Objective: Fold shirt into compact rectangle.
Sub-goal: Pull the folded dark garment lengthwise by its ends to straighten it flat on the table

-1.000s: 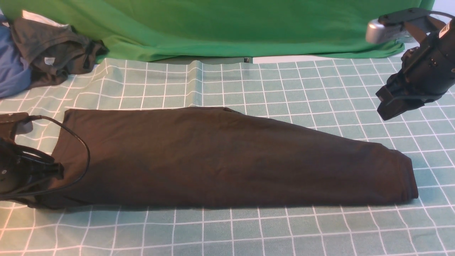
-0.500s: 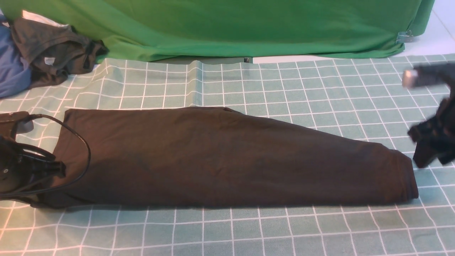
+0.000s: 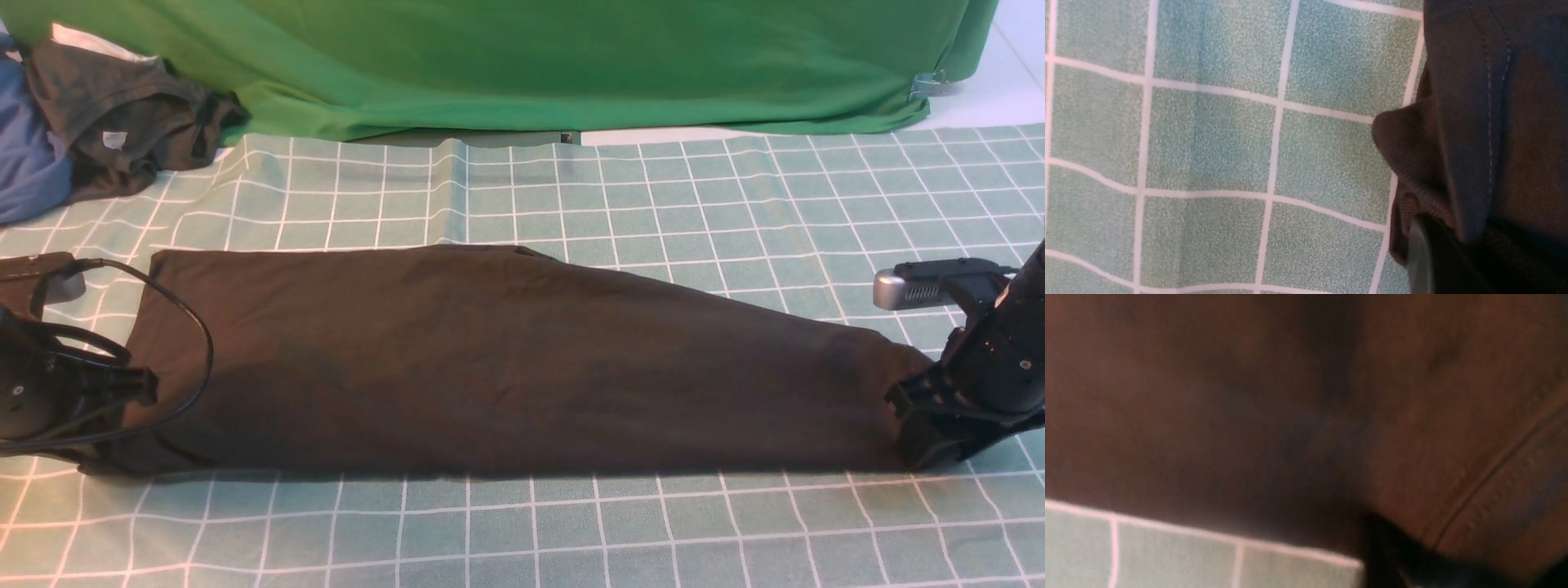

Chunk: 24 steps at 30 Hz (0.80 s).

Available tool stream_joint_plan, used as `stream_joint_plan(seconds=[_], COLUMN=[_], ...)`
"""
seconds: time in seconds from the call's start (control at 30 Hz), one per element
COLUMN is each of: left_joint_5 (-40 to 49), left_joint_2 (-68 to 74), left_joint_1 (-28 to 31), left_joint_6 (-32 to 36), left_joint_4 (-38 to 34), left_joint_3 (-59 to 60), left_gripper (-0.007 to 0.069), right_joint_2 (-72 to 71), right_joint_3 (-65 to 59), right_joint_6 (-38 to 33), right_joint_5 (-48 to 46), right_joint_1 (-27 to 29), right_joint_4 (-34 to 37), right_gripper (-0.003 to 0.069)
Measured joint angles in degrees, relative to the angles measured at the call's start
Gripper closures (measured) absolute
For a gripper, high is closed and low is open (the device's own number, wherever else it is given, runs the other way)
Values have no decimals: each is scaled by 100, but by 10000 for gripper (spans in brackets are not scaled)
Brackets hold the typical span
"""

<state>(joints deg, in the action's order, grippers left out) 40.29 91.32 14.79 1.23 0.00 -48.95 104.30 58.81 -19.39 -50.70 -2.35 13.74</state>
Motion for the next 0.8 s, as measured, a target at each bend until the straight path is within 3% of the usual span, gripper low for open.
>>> stream_joint_plan(seconds=[0.07,0.13,0.3,0.53,0.67,0.8], left_joint_5=[21,76,179,283,541,771], left_joint_2=[0,0,0,0,0,0], left_joint_1=[0,0,-6,-19,-24,-24], left_joint_6=[-55,-201,-571,-615,-629,-644], left_joint_4=[0,136,366,294,295,295], left_joint_3=[0,0,0,-1,-1,-6], left_gripper=[587,587,587,587,587,551], right_joint_2=[-43,-136,-599,-761,-761,-761], right_joint_3=[0,0,0,-4,-4,-4], right_joint_6=[-53,-16,579,732,755,1010], right_joint_5=[0,8,4,-210,-339,-554], right_joint_1=[6,20,186,272,274,289], right_joint_4=[-16,-159,-872,-946,-953,-1072], right_gripper=[567,599,610,610,589,432])
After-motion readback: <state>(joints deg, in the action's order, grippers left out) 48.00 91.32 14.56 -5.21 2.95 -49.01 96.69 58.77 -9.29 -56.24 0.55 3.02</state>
